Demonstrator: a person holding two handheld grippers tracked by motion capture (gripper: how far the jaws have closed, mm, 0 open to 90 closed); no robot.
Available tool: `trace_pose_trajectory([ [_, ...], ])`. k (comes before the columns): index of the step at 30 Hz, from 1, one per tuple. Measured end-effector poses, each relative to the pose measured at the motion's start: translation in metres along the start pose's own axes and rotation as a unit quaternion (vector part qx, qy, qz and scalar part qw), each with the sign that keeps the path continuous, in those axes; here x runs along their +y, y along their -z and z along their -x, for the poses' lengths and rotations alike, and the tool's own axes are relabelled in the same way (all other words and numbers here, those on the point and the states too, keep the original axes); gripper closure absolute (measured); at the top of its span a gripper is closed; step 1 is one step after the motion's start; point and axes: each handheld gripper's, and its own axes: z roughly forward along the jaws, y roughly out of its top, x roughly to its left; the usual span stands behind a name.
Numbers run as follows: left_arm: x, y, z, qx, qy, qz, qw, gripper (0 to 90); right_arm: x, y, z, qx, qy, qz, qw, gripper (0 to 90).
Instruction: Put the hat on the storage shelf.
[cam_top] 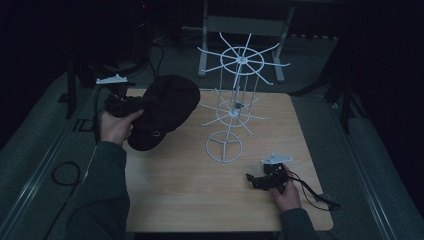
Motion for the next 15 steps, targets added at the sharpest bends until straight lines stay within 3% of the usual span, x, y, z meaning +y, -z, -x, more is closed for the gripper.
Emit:
trace_pose_trajectory([
  [6, 0.002, 0.008, -0.002, -0.014, 0.012, 0.022, 0.9996, 84.5, 0.0, 0.0, 0.0, -0.001, 0.002, 0.001, 1.0, 10.8],
  [15, 0.011, 0.017, 0.004, -0.028, 0.002, 0.043, 0.9987, 84.5, 0.0, 0.0, 0.0, -0.001, 0.002, 0.001, 1.0, 10.8],
])
